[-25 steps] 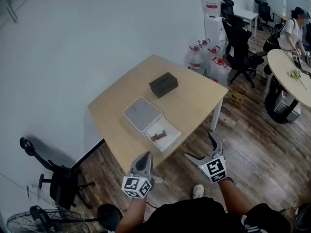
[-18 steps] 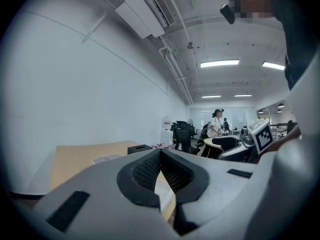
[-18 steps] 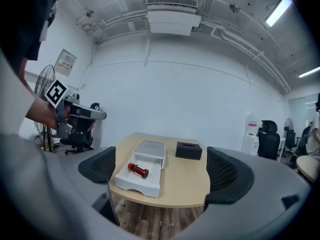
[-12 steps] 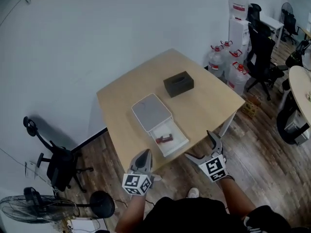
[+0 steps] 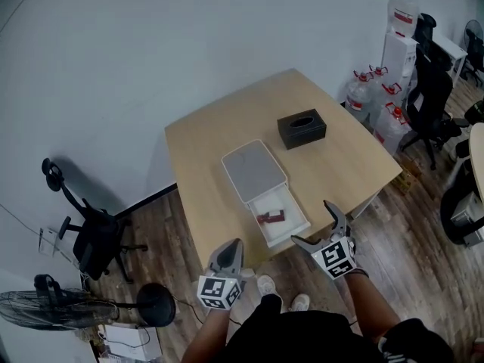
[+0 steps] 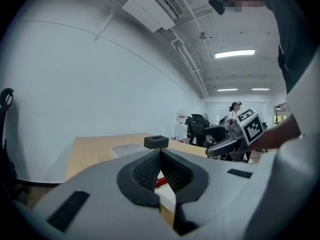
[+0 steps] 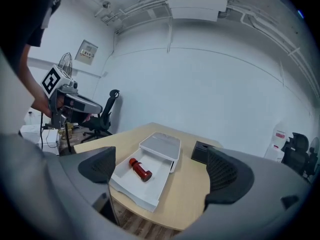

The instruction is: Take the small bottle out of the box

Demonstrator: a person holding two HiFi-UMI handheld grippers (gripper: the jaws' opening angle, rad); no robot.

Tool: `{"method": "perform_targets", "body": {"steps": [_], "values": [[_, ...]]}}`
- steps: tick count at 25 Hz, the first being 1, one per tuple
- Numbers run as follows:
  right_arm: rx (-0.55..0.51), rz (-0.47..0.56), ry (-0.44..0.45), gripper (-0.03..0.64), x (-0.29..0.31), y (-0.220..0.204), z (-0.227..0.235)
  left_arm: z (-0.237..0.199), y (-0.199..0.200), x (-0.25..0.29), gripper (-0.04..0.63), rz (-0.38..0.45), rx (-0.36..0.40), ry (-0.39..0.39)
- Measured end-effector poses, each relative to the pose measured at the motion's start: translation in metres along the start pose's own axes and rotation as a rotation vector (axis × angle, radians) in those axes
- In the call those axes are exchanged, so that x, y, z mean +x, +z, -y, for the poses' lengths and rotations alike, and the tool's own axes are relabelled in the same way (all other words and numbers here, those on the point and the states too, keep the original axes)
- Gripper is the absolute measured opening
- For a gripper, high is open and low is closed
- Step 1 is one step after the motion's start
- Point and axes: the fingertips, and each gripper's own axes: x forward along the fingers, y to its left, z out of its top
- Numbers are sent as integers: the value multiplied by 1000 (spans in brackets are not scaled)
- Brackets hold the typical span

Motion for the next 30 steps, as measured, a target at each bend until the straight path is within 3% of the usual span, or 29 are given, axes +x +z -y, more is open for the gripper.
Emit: {"method": "perform_targets", "body": {"steps": [12, 19, 24, 30], "values": [[-267, -208, 188, 546, 90, -28, -35, -55, -14, 10, 9, -7, -35, 29], [-442, -398, 342, 545, 132, -71, -56, -62, -31, 21, 9, -58, 15, 1], [-499, -466, 413, 514, 160, -82, -70, -73, -38, 30, 9, -80, 10, -7], [-601, -564, 519, 485, 180, -103, -86, -79, -30, 45, 9, -77, 57, -22]]}}
